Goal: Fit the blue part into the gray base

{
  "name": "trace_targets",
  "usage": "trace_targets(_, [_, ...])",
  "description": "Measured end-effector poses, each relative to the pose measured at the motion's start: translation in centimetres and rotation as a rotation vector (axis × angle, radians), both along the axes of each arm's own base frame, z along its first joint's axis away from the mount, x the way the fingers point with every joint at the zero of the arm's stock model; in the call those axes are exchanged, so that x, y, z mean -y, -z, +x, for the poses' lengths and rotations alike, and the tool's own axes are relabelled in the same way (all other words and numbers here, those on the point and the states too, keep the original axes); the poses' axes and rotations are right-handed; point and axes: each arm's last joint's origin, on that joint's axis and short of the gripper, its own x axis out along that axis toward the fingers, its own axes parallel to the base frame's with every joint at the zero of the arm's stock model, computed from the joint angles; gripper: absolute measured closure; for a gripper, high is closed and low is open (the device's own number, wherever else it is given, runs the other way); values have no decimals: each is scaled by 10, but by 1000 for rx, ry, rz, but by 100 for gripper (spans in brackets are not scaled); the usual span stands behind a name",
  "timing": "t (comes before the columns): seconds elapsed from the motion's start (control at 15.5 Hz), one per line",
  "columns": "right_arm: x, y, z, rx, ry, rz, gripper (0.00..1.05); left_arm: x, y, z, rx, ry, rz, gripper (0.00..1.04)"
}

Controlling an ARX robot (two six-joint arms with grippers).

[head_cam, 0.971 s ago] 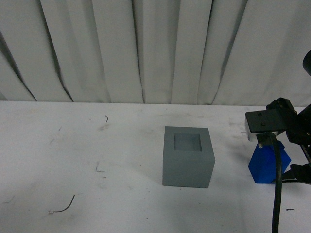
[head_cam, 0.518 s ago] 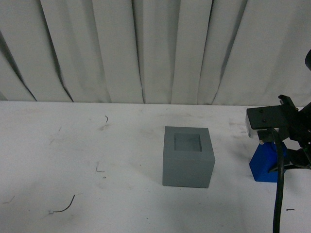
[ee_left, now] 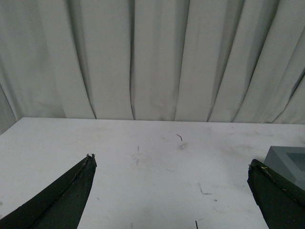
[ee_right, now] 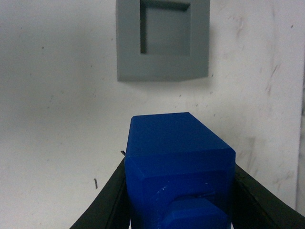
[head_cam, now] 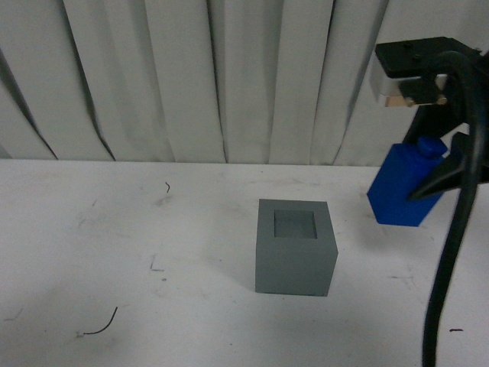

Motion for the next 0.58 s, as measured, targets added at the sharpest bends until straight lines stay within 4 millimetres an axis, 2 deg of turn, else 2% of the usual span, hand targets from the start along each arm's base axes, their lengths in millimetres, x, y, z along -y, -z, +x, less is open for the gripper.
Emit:
trace_targets(0.39, [-19, -2, 1, -10, -23, 2, 58, 0, 0, 0, 0, 0, 0, 7])
trace_targets(0.58, [-48, 8, 5, -68, -65, -23, 58, 0, 0, 0, 0, 0, 0, 7])
